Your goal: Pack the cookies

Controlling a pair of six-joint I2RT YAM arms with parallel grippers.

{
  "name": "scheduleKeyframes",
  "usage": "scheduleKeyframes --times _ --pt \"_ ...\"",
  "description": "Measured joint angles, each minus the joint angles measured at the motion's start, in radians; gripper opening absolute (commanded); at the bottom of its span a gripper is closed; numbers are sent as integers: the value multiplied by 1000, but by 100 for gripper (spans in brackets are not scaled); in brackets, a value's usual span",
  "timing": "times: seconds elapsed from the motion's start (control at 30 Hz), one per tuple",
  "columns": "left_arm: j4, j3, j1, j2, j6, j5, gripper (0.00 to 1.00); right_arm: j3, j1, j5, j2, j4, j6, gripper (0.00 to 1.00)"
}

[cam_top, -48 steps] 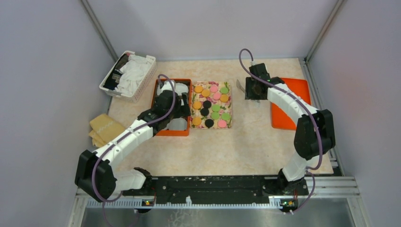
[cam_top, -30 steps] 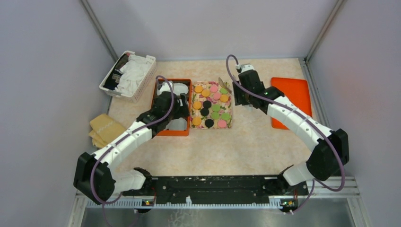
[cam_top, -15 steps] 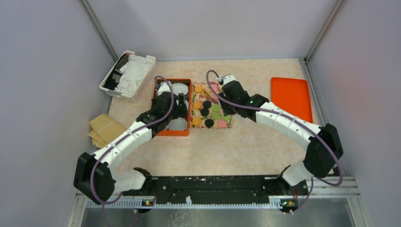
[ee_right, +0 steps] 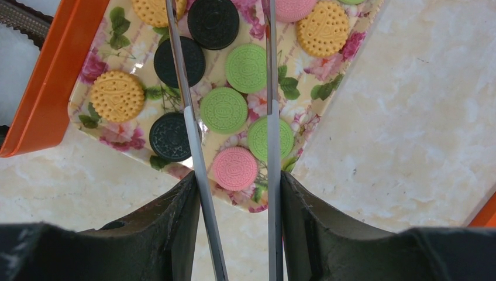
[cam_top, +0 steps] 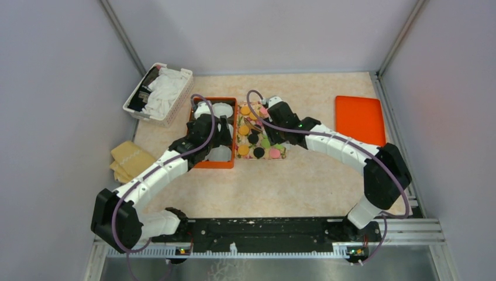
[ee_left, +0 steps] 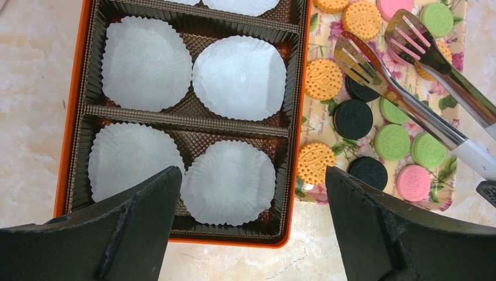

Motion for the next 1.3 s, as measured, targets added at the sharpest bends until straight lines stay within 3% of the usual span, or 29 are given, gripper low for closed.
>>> scheduleKeyframes --times 0.77,1.07,1.3 --pt "-21 0 0 -21 0 -3 99 71 0 70 121 15 18 0" --pt "-23 0 0 -20 0 2 99 56 0 123 -66 40 19 0" --pt "-14 0 0 -19 0 38 99 53 -24 309 -148 8 61 0"
